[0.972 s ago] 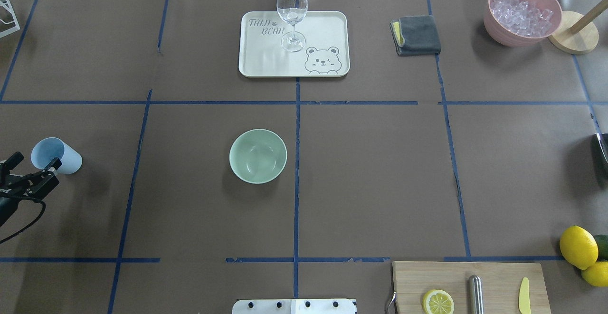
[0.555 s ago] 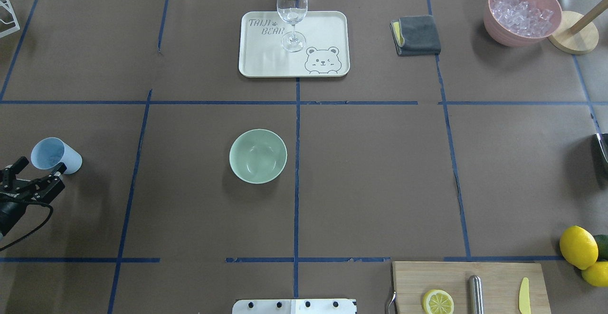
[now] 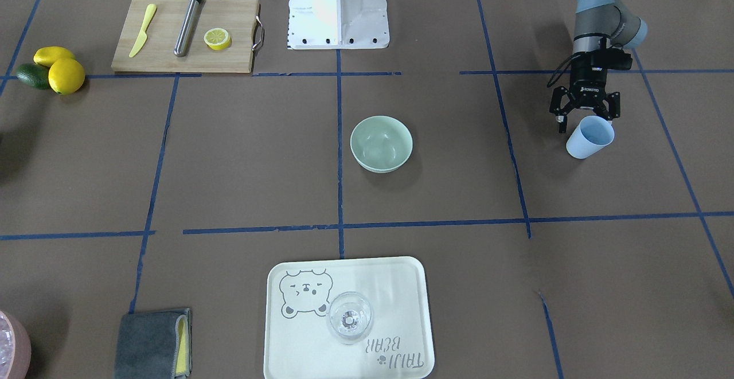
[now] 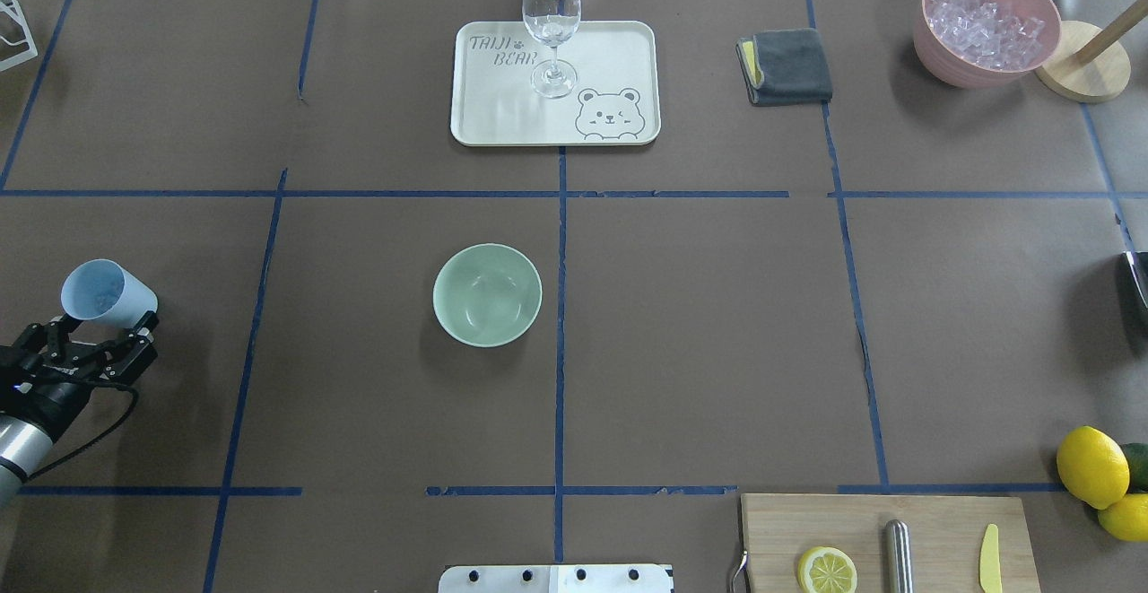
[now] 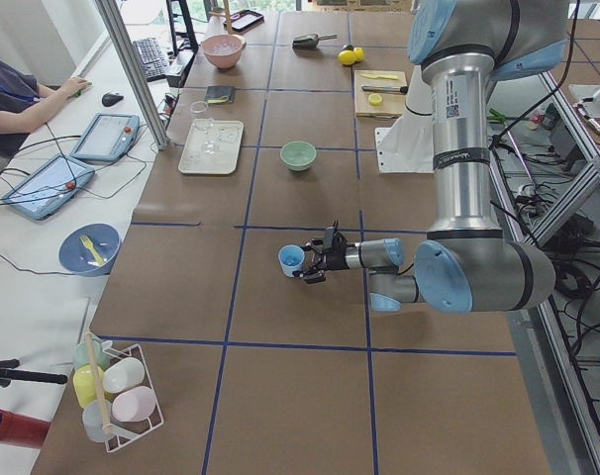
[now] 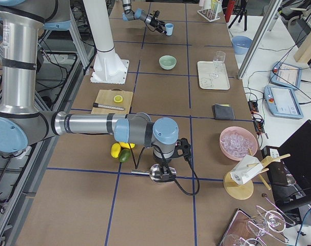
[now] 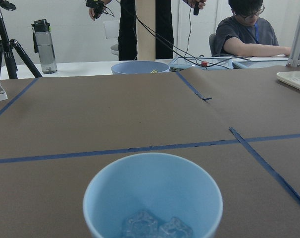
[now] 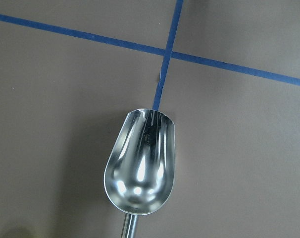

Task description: Pour ice into bowl

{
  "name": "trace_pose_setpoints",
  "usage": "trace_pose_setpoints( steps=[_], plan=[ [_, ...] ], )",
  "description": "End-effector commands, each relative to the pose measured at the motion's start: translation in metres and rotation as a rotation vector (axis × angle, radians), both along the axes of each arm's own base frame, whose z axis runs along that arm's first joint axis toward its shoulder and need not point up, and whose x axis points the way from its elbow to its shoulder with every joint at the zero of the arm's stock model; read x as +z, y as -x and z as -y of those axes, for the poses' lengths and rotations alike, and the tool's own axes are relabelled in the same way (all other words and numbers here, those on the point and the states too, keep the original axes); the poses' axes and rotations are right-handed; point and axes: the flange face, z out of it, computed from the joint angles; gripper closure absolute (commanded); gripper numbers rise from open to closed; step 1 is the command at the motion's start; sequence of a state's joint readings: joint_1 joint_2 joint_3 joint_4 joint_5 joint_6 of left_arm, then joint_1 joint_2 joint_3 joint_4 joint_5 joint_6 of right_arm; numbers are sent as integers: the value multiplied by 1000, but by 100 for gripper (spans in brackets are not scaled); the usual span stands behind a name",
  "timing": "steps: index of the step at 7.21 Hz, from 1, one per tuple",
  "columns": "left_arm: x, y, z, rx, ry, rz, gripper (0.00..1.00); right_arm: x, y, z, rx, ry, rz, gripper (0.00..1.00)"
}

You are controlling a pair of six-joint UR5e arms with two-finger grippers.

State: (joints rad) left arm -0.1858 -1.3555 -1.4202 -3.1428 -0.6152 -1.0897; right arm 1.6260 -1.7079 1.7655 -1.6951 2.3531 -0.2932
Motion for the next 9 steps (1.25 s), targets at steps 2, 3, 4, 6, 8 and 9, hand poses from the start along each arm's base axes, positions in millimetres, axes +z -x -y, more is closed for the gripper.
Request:
trace_pose_setpoints(
  steps=[2,3,4,6,8,9],
  plan=[
    [13,3,3,-6,9,25,1,-2,0,2,1,-3,0,0],
    [13,4,5,-8,12,28,1,-2,0,3,1,-4,0,0],
    [13,3,6,0,18,24,1,-3,0,4,1,-6,-2,0],
    [7,1,18,-10,24,-1,1,-4,0,5,1,-9,-2,0],
    [7,0,30,-33,28,-8,1,-5,-1,6,1,-10,-4,0],
    [6,-4,36,-43,28,-2,1,-5,-1,6,1,-10,-4,0]
  ],
)
